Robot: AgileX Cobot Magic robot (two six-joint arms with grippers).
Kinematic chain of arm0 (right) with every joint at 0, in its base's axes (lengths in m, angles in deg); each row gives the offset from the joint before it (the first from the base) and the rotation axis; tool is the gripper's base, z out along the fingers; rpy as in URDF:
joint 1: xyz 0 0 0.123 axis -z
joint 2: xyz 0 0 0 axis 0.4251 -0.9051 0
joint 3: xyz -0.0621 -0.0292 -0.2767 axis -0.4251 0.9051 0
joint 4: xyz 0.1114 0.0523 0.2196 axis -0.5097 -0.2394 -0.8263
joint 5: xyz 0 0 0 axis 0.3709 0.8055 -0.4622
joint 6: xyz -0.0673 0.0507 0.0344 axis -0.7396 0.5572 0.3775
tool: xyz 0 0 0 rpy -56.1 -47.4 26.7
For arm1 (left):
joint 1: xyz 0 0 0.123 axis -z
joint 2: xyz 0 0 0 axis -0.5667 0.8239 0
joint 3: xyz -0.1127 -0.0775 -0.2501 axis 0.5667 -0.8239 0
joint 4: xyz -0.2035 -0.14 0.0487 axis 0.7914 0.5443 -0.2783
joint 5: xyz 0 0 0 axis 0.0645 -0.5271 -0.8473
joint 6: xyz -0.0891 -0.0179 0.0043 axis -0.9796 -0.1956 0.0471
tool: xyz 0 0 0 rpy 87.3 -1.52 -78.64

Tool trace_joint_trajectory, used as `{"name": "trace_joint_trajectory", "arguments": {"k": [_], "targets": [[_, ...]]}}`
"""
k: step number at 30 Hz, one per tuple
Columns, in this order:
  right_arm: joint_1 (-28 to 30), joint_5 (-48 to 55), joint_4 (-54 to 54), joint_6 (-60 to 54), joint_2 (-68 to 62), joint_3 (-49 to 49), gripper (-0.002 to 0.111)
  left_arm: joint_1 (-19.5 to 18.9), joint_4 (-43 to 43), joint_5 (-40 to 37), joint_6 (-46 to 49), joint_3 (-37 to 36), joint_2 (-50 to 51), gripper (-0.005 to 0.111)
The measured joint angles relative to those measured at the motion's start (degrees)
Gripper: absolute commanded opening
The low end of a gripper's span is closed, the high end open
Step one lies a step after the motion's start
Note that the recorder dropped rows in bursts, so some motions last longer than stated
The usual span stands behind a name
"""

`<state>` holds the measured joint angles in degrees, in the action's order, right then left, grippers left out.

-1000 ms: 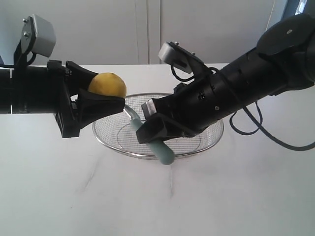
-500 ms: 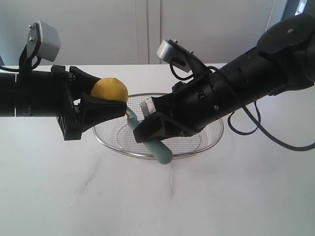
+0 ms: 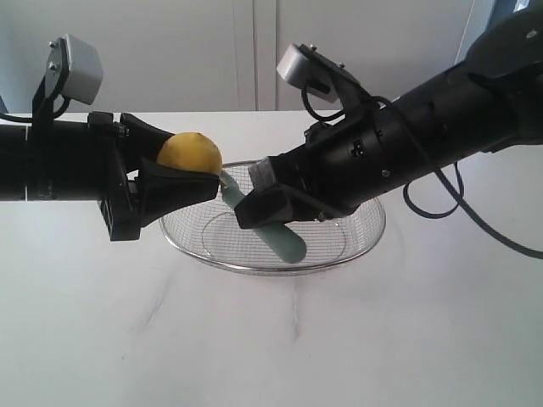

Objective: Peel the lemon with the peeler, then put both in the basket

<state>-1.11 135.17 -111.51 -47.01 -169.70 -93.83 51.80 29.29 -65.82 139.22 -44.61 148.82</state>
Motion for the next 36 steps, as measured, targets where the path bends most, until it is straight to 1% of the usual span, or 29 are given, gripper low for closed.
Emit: {"name": "trace_joint_trajectory", "arguments": {"k": [16, 36], "targets": [[0.00, -1.94, 0.34, 0.00, 0.12, 0.00, 0.000, 0.00, 0.00, -1.20, 0.00, 0.00, 0.00, 0.000], [0.00, -3.76, 4.41, 0.96, 8.00, 0.00, 0.000, 0.00, 0.00, -1.20, 0.00, 0.00, 0.00, 0.000]]}}
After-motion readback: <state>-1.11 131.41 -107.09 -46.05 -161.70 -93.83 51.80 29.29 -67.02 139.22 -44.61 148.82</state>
